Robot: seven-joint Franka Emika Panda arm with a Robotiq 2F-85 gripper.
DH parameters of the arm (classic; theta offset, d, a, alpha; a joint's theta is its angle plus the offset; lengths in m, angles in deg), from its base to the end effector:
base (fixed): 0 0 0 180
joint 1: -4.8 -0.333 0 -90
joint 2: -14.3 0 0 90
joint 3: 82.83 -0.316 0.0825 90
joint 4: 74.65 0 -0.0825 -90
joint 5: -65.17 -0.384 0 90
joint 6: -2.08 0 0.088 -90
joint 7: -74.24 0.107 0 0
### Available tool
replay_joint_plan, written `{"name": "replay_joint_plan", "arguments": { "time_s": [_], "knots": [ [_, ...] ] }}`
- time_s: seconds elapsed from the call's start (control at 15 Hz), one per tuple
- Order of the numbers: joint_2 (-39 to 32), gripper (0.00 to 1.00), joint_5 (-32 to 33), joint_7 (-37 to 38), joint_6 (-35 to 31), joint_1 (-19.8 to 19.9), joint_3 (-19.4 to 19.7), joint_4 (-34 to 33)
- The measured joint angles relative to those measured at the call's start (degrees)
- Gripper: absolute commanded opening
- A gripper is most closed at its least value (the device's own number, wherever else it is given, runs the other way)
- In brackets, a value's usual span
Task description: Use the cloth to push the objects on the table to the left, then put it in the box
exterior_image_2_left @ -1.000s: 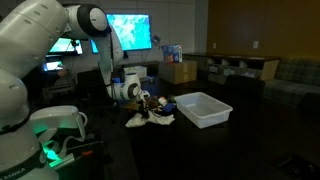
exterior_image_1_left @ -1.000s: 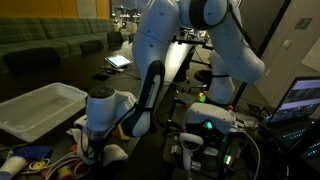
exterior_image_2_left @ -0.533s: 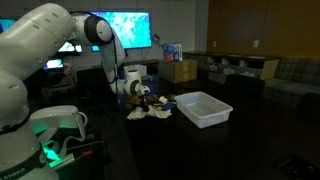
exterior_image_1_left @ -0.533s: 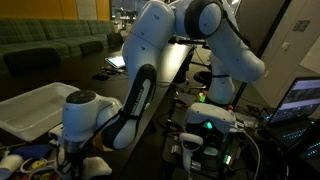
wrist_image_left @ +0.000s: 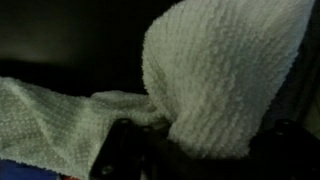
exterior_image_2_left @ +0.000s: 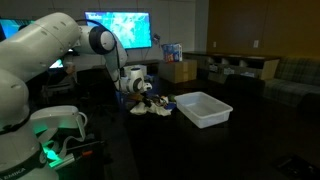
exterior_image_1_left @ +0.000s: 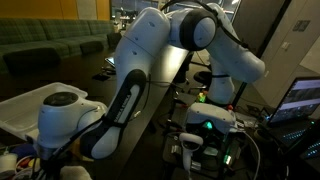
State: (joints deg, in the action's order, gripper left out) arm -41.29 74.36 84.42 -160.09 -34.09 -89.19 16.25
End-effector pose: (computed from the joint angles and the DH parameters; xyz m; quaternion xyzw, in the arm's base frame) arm 0.4971 0.4964 0.0931 -0.9305 -0.3381 -0.1213 0.0717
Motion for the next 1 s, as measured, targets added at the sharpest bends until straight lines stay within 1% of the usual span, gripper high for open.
{"name": "replay_joint_plan", "arguments": {
  "time_s": [0.33, 0.6, 0.8, 1.0],
  "knots": [
    [-2.91, 0.01, -1.79, 4.44, 1.28, -2.52, 0.88, -6.39],
    [-3.96, 0.01, -2.24, 7.67, 1.68, -4.66, 1.77, -10.22],
    [-4.07, 0.01, -2.28, 8.76, 2.24, -5.64, 2.27, -12.0],
    [-3.46, 0.01, -2.27, 8.76, 2.34, -5.54, 2.75, -12.29]
  ]
}}
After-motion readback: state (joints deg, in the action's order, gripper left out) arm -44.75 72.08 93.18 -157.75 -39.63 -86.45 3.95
